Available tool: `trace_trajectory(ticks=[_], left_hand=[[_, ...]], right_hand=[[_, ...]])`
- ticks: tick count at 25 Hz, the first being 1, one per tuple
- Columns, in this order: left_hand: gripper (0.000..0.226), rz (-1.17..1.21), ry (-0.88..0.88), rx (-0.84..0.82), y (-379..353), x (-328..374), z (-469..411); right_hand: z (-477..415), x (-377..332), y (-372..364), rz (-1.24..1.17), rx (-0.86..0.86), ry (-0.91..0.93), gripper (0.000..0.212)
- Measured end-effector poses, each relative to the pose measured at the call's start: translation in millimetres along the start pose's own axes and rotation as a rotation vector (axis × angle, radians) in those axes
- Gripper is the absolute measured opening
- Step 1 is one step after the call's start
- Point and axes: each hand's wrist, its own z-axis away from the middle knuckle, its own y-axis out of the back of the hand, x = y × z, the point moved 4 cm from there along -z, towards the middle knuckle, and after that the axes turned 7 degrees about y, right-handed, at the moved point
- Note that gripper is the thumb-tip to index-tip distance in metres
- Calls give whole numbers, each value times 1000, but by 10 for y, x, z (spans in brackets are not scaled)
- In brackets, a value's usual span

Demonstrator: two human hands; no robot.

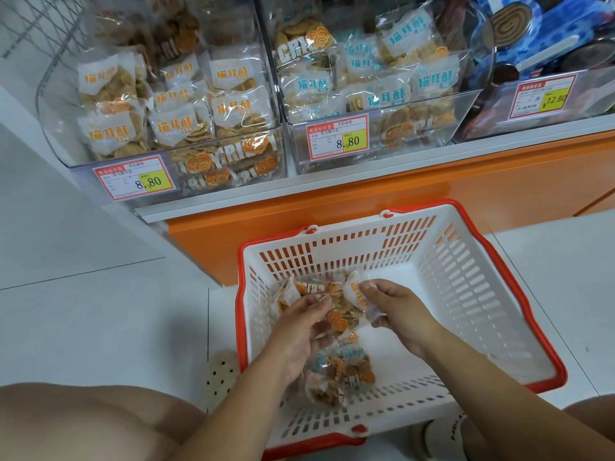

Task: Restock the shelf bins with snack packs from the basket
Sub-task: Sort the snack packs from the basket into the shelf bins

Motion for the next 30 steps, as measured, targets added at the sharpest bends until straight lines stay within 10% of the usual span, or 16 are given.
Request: trace_trajectory(ticks=[9,21,30], left_hand=[[31,143,-186,18,-67,290,132],[32,-445,-704,145,-251,1556,1269],[35,-633,-1249,780,690,2534,1960]], right_hand=[[67,-218,-148,-109,-119,80,27],[425,-1668,-696,19,34,556,24],[-190,-3037,-1777,367,116,857,34]])
